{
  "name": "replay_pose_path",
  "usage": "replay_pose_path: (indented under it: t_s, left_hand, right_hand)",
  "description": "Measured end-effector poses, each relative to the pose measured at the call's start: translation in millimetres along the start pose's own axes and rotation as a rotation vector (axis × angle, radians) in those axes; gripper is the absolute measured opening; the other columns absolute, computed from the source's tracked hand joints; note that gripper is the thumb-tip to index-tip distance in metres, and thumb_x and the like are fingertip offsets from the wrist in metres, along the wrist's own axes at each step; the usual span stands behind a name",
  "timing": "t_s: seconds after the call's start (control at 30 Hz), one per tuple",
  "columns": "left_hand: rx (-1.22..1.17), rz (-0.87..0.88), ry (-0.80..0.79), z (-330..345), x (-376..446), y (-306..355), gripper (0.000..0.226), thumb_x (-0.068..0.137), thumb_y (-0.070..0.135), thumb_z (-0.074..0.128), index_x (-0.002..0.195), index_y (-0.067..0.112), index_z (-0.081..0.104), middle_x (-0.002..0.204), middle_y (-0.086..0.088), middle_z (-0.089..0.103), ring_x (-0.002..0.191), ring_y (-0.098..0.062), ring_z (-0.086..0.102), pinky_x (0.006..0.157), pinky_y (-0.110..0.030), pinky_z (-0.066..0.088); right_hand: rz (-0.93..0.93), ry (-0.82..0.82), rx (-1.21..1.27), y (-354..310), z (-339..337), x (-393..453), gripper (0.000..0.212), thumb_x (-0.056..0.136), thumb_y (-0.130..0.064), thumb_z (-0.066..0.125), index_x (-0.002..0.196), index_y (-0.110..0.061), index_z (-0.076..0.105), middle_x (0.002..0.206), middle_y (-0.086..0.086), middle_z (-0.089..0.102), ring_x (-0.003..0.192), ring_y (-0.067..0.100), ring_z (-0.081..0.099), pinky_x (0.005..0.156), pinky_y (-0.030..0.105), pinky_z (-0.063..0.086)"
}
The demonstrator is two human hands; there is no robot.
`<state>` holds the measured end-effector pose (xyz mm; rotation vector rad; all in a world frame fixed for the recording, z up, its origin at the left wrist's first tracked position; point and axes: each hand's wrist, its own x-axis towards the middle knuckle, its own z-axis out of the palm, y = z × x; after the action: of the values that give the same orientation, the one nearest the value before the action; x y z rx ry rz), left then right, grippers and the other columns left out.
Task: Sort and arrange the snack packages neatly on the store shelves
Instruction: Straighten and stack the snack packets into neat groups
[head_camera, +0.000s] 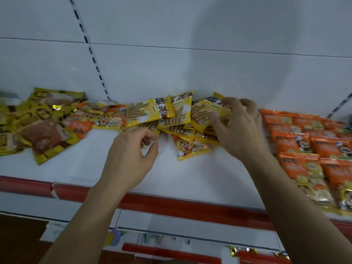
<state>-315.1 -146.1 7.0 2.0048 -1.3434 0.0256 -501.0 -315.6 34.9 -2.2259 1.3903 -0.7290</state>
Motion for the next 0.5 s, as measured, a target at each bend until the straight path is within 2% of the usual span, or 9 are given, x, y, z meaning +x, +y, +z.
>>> replay_pose_path:
  t_s: [0.07,0.13,0.2,0.27,0.33,0.5]
  left_hand:
    - [-0.009,-0.004,0.013,-6.2,7.6,-18.1,0.013,0.091,0.024,0.068,0.104,0.025,0.068,0.099,0.009,0.059,0.09,-0.006,0.057,0.077,-0.027,0.05]
    - [0.021,-0.037,0.036,-9.7,15.3,-36.3,0.028,0.09,0.029,0.069,0.117,0.024,0.064,0.117,0.003,0.054,0.108,-0.017,0.055,0.087,-0.035,0.05]
    - [0.072,-0.105,0.03,-14.6,22.9,-55.4,0.046,0.088,0.036,0.071,0.129,0.026,0.055,0.129,-0.003,0.047,0.122,-0.025,0.049,0.095,-0.046,0.049]
    - [0.069,-0.173,-0.046,-20.5,28.8,-71.6,0.059,0.086,0.039,0.072,0.136,0.028,0.044,0.134,-0.006,0.044,0.126,-0.03,0.046,0.096,-0.053,0.049]
    - [0.057,-0.196,-0.119,-26.2,32.7,-85.2,0.067,0.086,0.039,0.074,0.141,0.025,0.038,0.137,-0.008,0.043,0.129,-0.032,0.043,0.097,-0.051,0.047]
    - [0.045,-0.159,-0.153,-44.1,39.3,-112.8,0.07,0.087,0.04,0.072,0.145,0.024,0.035,0.133,-0.008,0.048,0.127,-0.031,0.045,0.099,-0.046,0.043]
  right_hand:
    - [0.108,-0.047,0.009,-2.5,9.7,7.5,0.068,0.084,-0.073,0.047,0.145,-0.045,0.032,0.156,0.009,0.027,0.144,0.039,0.029,0.112,0.062,0.031]
    - [0.15,-0.111,0.011,-8.5,22.7,10.5,0.073,0.08,-0.079,0.041,0.145,-0.051,0.024,0.154,0.01,0.029,0.142,0.042,0.032,0.111,0.067,0.029]
    - [0.139,-0.147,-0.008,-20.6,34.9,10.4,0.071,0.084,-0.077,0.044,0.147,-0.051,0.023,0.153,0.01,0.029,0.142,0.043,0.03,0.112,0.065,0.029]
    - [0.122,-0.158,-0.013,-36.3,44.2,10.2,0.071,0.086,-0.076,0.047,0.149,-0.05,0.024,0.153,0.009,0.03,0.142,0.043,0.03,0.113,0.063,0.03]
    - [0.113,-0.17,-0.019,-51.5,54.5,9.4,0.071,0.087,-0.074,0.047,0.149,-0.051,0.023,0.152,0.008,0.031,0.142,0.042,0.029,0.113,0.063,0.031]
    - [0.126,-0.153,-0.024,-78.6,79.3,10.5,0.068,0.087,-0.074,0.047,0.147,-0.053,0.023,0.152,0.009,0.031,0.141,0.043,0.028,0.112,0.066,0.029]
